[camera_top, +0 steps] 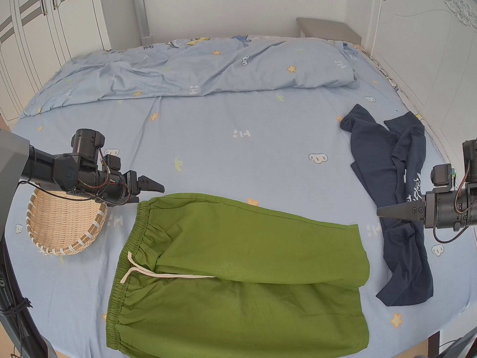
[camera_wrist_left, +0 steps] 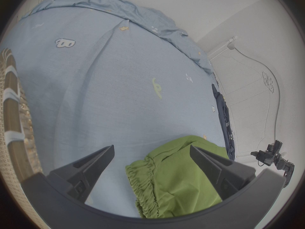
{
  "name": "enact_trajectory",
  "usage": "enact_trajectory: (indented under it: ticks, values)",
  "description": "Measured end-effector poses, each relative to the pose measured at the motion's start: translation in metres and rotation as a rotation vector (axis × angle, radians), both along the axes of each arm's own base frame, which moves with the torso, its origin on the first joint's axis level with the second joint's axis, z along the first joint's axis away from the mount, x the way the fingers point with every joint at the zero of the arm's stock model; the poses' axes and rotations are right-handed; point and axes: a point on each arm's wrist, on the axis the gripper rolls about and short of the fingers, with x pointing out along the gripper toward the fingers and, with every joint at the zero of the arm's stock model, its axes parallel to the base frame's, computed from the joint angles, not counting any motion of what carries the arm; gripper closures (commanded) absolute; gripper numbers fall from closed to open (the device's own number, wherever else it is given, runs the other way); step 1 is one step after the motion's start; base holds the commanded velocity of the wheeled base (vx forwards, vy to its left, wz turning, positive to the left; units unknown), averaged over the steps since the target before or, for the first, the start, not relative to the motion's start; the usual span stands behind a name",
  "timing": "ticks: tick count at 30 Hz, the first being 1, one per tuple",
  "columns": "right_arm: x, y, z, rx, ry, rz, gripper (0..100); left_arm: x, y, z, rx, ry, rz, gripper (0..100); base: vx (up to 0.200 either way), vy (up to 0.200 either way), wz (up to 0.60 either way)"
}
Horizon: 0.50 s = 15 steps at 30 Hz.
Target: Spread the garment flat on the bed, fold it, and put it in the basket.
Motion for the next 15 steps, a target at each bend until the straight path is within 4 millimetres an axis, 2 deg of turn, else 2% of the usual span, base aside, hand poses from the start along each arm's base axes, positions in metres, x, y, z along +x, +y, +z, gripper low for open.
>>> enact_trajectory:
  ticks: [13, 14, 15]
  values:
    - [0.0, 0.0, -0.009, 0.004, 0.018, -0.001, 0, 0.0, 0.001, -0.013, -0.091, 0.028, -0.092, 0, 0.0, 0.0, 0.0]
    - [0.0, 0.0, -0.009, 0.004, 0.019, -0.001, 0, 0.0, 0.001, -0.014, -0.09, 0.026, -0.096, 100, 0.0, 0.0, 0.0]
    - [0.0, 0.0, -0.009, 0.004, 0.019, -0.001, 0, 0.0, 0.002, -0.014, -0.087, 0.022, -0.103, 100, 0.0, 0.0, 0.0]
